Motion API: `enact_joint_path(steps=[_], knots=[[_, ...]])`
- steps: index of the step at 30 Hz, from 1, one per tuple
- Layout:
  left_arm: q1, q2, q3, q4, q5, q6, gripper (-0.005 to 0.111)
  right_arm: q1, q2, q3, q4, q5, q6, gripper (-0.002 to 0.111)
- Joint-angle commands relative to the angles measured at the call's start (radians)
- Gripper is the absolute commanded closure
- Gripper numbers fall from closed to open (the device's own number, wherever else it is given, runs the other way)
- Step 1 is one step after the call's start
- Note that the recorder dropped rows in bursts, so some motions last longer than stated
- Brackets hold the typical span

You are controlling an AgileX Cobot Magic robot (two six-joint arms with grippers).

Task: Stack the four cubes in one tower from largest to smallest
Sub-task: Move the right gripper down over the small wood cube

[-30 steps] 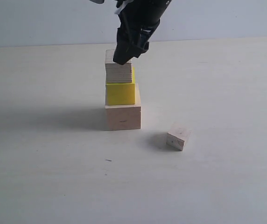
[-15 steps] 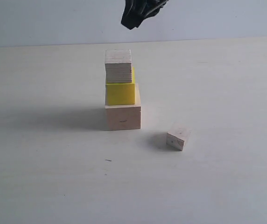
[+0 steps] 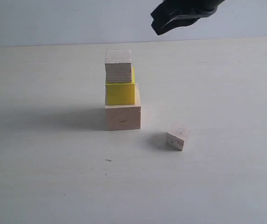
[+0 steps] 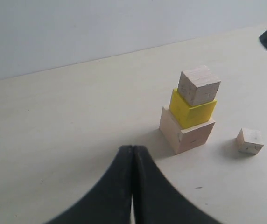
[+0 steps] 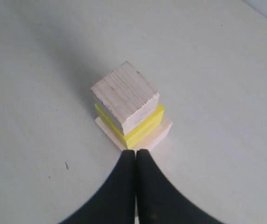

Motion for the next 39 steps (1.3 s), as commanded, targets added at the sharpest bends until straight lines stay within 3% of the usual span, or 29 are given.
enact_joint_path(steps=[1, 10, 22, 24, 28, 30, 34, 39], knots=[[0.002, 0.093, 0.003, 0.004, -0.051, -0.011, 0.107, -0.014, -0.088, 0.098, -0.057, -0.029, -0.008, 0.108], [0.002, 0.309, 0.003, 0.001, -0.075, -0.009, 0.107, -0.014, -0.086, 0.391, -0.24, -0.19, 0.127, 0.108], [0.002, 0.321, 0.003, 0.001, -0.032, 0.089, 0.107, -0.014, -0.077, 0.424, -0.254, -0.267, 0.131, 0.106], [0.002, 0.321, 0.003, 0.001, -0.023, 0.088, 0.107, -0.014, -0.07, 0.424, -0.254, -0.276, 0.129, 0.099], [0.002, 0.321, 0.003, -0.027, 0.014, 0.107, 0.107, -0.012, 0.011, 0.424, -0.261, -0.22, 0.123, 0.062], [0.002, 0.321, 0.003, -0.05, 0.028, 0.122, 0.107, -0.012, 0.045, 0.422, -0.261, -0.226, 0.123, 0.051], [0.002, 0.321, 0.003, -0.084, 0.044, 0.122, 0.107, -0.012, 0.124, 0.373, -0.261, -0.227, 0.123, 0.048], [0.002, 0.321, 0.003, -0.092, 0.064, 0.122, 0.107, -0.012, 0.213, 0.266, -0.261, -0.1, 0.109, 0.048]])
